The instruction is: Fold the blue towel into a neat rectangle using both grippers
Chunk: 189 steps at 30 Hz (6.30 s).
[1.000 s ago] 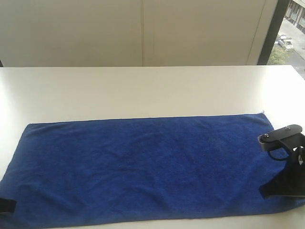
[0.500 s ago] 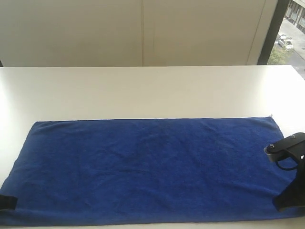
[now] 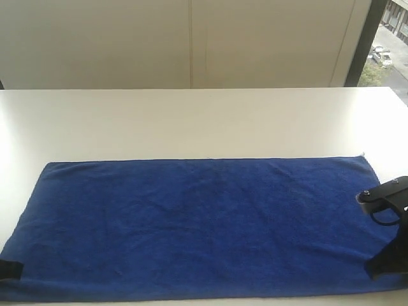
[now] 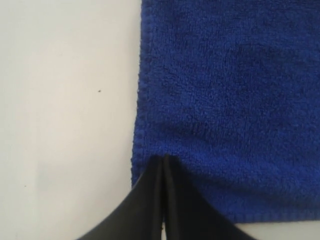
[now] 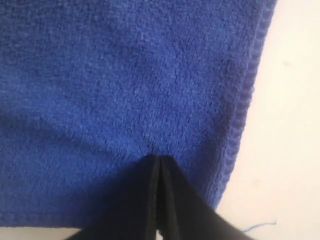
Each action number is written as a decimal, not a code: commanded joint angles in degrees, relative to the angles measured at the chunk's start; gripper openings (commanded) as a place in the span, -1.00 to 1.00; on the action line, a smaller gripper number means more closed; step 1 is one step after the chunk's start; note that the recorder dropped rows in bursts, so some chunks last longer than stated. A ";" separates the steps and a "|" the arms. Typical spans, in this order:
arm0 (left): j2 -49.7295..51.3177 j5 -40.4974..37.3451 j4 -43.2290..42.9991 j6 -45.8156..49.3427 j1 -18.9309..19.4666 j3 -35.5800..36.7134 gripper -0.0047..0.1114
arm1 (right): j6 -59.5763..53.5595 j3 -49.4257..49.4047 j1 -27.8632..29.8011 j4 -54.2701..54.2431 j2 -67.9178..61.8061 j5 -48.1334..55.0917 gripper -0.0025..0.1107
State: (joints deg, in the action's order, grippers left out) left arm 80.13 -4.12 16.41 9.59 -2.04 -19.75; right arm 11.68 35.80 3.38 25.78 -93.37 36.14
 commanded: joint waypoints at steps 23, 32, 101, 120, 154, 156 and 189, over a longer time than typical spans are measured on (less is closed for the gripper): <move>-27.25 -1.93 2.65 -0.63 -0.42 2.29 -0.92 | 0.98 4.71 0.15 -2.01 7.83 5.29 -0.96; -27.51 -0.53 2.65 -0.63 -0.42 2.29 -0.92 | 0.51 3.68 0.15 -2.13 2.25 5.57 -0.96; 5.04 -24.35 -5.03 6.70 -0.42 -36.10 -0.92 | 0.49 10.28 0.02 -5.52 23.79 8.86 -0.96; 32.90 -23.32 -4.63 10.39 -0.42 -56.34 -0.92 | 0.49 10.16 0.02 -6.06 28.09 7.98 -0.96; 38.56 -16.48 6.40 18.96 -2.07 -60.07 -0.92 | 0.00 10.16 0.02 -6.06 28.09 6.94 -0.96; 38.45 -19.53 6.54 18.96 -2.07 -61.04 -0.92 | -0.12 10.06 0.02 -6.06 28.09 6.56 -0.96; -40.09 -12.01 11.91 9.66 -2.07 -2.17 -0.92 | -24.56 14.96 16.08 -28.80 0.46 -1.84 -0.15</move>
State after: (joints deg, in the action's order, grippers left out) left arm 40.44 -17.66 26.13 19.40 -3.93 -22.92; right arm -12.03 50.22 18.99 -3.48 -90.56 36.23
